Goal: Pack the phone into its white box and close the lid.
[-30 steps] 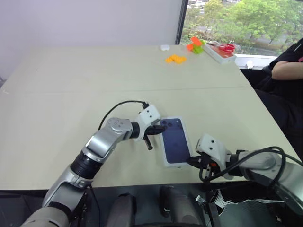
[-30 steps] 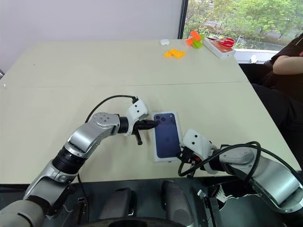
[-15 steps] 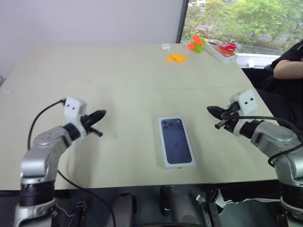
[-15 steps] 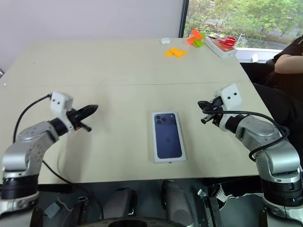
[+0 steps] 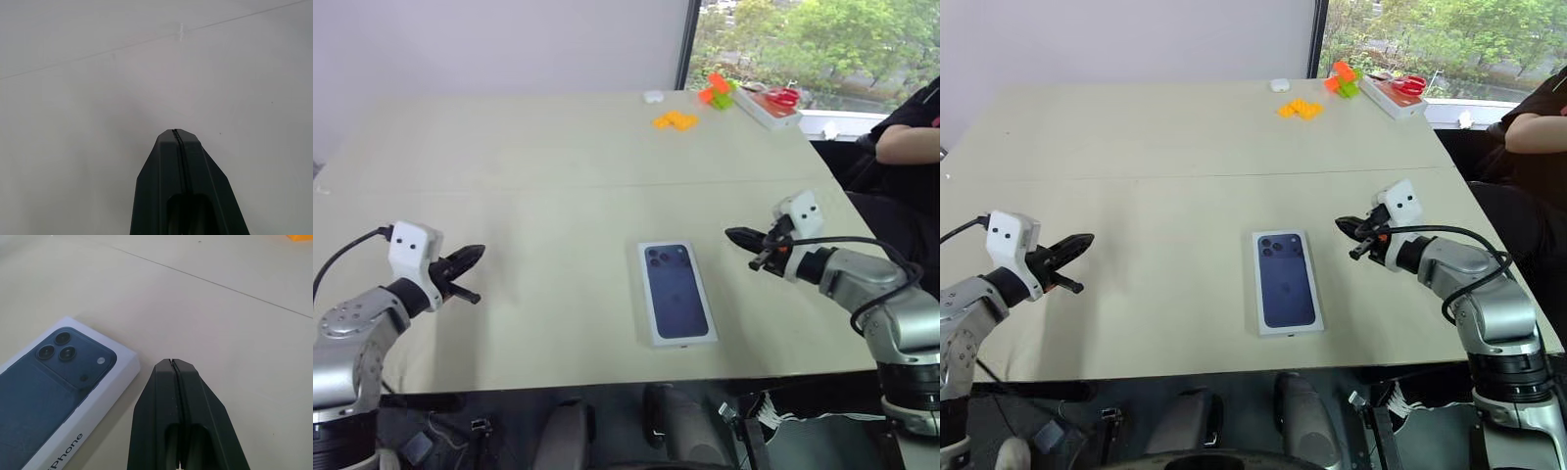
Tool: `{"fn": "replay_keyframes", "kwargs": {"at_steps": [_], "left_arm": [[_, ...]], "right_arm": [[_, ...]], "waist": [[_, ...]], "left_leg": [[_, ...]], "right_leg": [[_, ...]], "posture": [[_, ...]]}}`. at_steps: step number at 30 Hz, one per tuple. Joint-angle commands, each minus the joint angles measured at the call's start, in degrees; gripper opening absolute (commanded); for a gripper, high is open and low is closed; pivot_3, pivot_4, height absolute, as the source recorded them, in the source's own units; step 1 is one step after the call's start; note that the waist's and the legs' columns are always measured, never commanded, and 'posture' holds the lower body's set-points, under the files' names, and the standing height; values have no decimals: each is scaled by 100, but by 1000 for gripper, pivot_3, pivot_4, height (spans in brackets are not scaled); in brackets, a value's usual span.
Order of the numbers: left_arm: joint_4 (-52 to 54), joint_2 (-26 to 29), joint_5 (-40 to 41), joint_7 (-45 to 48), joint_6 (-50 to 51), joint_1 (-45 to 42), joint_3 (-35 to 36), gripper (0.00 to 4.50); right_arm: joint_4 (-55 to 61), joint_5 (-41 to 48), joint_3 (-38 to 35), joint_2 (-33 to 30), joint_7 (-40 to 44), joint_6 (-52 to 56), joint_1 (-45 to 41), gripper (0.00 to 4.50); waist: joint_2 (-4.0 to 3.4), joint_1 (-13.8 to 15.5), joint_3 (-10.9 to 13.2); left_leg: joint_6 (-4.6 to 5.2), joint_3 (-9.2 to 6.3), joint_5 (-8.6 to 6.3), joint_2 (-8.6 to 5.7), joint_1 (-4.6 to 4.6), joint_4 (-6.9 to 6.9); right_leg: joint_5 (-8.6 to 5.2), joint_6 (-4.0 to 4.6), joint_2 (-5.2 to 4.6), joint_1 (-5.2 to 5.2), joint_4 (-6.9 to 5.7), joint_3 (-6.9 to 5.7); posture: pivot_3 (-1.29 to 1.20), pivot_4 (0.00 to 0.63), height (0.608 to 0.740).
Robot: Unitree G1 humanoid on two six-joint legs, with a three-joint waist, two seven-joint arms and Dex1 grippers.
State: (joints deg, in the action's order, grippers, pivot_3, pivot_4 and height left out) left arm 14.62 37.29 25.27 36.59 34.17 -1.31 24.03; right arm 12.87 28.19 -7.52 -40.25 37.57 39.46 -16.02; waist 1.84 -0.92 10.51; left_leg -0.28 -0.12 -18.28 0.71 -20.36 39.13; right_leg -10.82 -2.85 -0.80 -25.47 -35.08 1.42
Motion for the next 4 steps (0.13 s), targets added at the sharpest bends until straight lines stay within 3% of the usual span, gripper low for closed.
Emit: {"fn": "replay_keyframes", "kwargs": {"at_steps": [1,4], "left_arm": [[12,93,69,-78,-126,-137,217,0],[16,56,67,-128,-141,-136,177,0]], "right_arm": [[-18,-69,-49,63,32,-198,-124,12],[-34,-110,19,114,38,-243,-161,12]], "waist": [[0,2,0],[0,3,0]], "left_leg": [[0,0,0,0,0,0],[0,0,0,0,0,0]], "right_leg": [[0,0,0,0,0,0],[0,0,-1,0,1,1]], "posture": [[0,150,726],[0,150,726]]}}
